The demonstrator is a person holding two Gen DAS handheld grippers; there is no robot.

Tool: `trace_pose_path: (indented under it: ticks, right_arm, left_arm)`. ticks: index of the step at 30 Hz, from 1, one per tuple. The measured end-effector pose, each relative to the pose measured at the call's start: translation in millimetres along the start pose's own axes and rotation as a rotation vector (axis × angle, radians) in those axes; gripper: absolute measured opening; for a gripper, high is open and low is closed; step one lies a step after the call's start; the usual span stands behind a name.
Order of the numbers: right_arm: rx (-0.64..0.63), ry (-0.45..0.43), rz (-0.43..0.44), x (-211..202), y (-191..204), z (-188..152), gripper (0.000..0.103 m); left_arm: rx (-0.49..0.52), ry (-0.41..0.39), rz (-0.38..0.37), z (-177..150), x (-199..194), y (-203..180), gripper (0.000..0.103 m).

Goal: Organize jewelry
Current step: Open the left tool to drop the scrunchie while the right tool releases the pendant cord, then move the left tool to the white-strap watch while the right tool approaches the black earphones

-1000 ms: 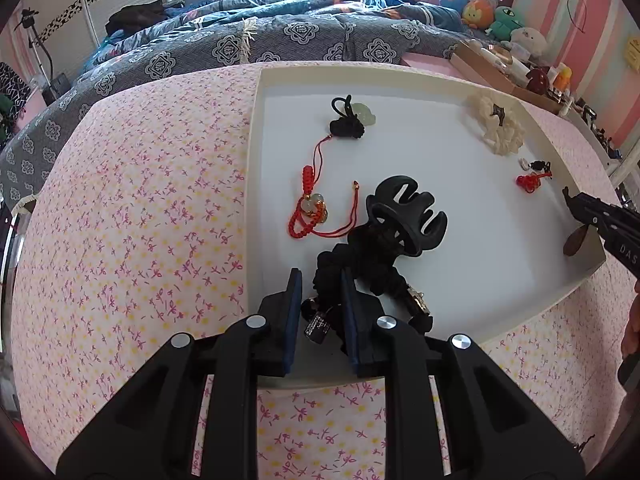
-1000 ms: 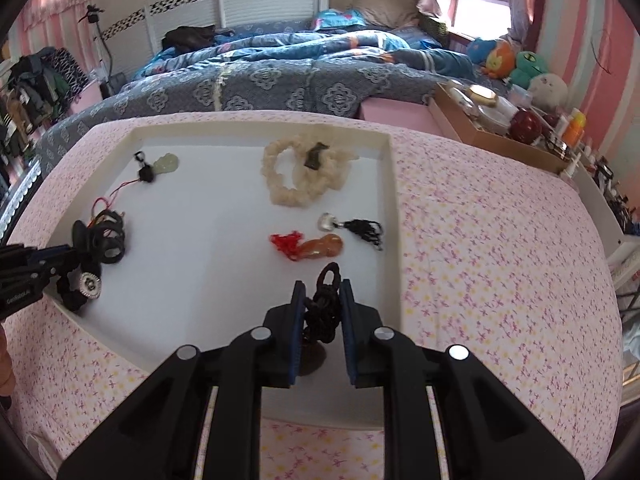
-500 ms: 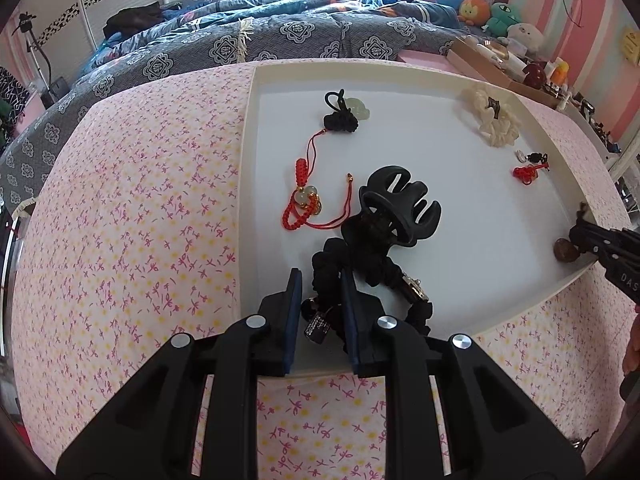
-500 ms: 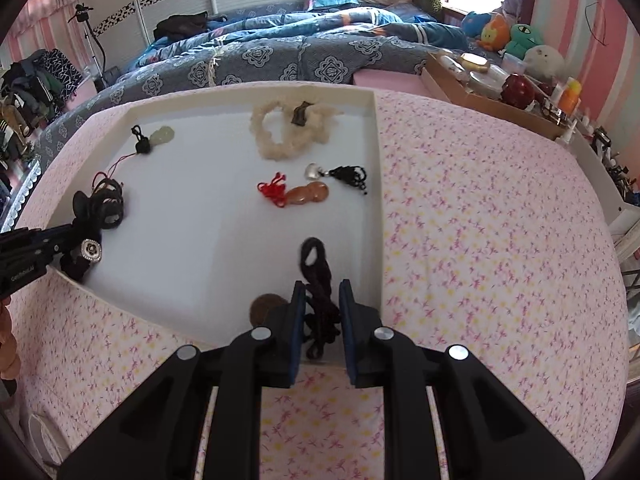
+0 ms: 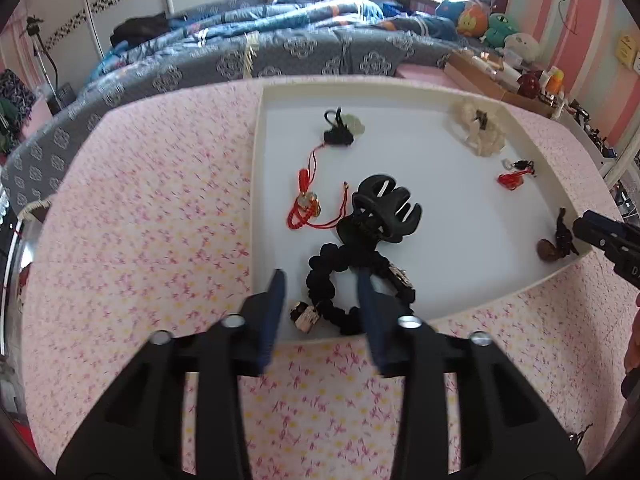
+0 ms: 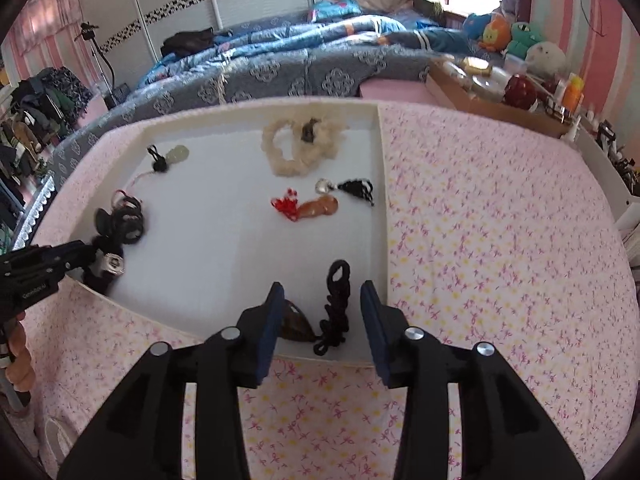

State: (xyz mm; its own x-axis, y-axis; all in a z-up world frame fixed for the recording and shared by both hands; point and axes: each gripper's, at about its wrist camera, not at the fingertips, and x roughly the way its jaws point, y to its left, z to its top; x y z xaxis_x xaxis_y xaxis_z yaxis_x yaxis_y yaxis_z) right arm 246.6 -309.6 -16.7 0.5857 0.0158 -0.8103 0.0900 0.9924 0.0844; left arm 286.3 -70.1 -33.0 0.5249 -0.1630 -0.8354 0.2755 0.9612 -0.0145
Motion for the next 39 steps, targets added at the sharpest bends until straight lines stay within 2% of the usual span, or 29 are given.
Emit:
trace_pose_path:
  ticks: [2,5,8,11,14,23,36,39]
  right_arm:
    - [-0.009,-0.033,-0.008,-13,3,-1,0.04]
    - [-0.034,-0.074,-0.027,-35,11,-6,0.042]
    - [-0.037,-0.113,-0.03,-59,15,-16,0.052]
    - [-0.031,-0.148,-0.038,-83,16,-30,0.064]
    - [-0.029,-0.168,-0.05,-104,17,-46,0.071]
    - [0.013,-0.19,-0.059,-135,12,-96,0.075]
    - [0.031,-0.129,-0.134,-142,10,-163,0.075]
    - [0.038,-0.111,-0.126,-141,11,-174,0.075]
  left_arm:
    - [0.009,-0.042,0.016,-5,-17,-3,0.061]
    - [0.02,-0.083,0.03,-13,-39,-4,0.07]
    - [0.018,-0.126,0.034,-27,-65,-3,0.083]
    - [0.016,-0.167,0.052,-45,-89,-1,0.091]
    - [0.017,-0.187,0.051,-62,-108,2,0.094]
    - [0.014,-0.216,0.06,-118,-144,1,0.099]
    - [-0.027,-0.162,0.032,-173,-143,17,0.099]
    - [-0.033,-0.144,0.025,-178,-140,19,0.099]
